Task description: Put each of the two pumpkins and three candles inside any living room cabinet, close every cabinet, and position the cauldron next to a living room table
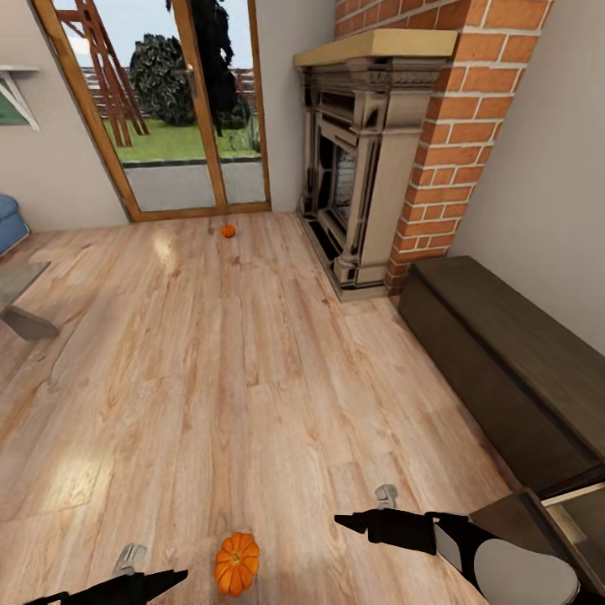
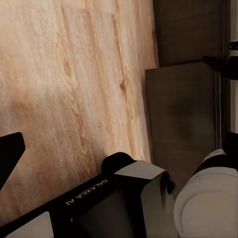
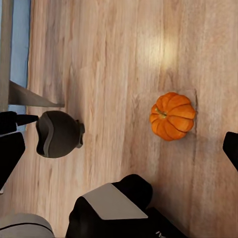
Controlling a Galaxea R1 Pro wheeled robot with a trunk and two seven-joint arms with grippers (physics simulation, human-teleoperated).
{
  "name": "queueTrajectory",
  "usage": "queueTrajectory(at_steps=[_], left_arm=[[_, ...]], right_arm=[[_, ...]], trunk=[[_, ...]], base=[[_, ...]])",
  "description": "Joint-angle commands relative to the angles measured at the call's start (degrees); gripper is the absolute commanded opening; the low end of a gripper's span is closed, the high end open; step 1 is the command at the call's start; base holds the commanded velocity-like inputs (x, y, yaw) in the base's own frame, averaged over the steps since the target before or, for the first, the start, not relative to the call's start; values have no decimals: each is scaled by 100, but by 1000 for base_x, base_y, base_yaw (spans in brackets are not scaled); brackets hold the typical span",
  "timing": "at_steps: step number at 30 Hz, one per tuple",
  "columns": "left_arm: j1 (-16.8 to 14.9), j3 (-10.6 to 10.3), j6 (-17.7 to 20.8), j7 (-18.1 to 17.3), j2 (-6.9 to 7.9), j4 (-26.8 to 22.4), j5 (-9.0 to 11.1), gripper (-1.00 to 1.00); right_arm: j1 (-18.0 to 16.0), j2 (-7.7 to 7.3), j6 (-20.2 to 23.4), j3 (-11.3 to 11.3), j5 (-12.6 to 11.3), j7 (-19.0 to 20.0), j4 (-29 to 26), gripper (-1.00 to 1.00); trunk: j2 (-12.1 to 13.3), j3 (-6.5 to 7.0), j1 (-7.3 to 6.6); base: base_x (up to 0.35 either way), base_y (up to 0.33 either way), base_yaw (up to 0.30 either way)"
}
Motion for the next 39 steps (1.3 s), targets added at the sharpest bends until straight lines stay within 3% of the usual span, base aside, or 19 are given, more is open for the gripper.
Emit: queueTrajectory(at_steps=[1, 18, 24, 29, 36, 39], left_arm=[[0, 1, 0, 0, -2, 0, 0, 100], [-13, 33, 39, 30, -26, -35, 9, 100], [-17, 23, 35, 27, -20, -49, 1, 100], [-17, 0, 35, 37, -55, -47, 0, 100], [-16, 38, 47, 63, -22, -29, 13, 100], [-17, 48, 48, 66, -19, -27, 17, 100]], right_arm=[[0, -1, 0, -2, 0, 4, 0, 100], [-16, 1, 47, -22, -51, 42, -11, 100], [-311, 60, 130, -43, -79, 16, -3, 100], [-487, 179, 402, -49, -366, 40, 0, 100], [-545, 201, 507, -55, -426, 151, 13, 100], [-854, 219, 959, -53, -664, 206, 17, 100]], trunk=[[-42, -19, 23], [-723, -324, 396], [-964, -431, 528], [-1165, -521, 638], [-1445, -647, 791], [-1566, -701, 857]], base=[[0, 0, 46], [0, 0, 6], [0, 0, 0], [0, 0, 0], [0, 0, 0], [0, 0, 0]])
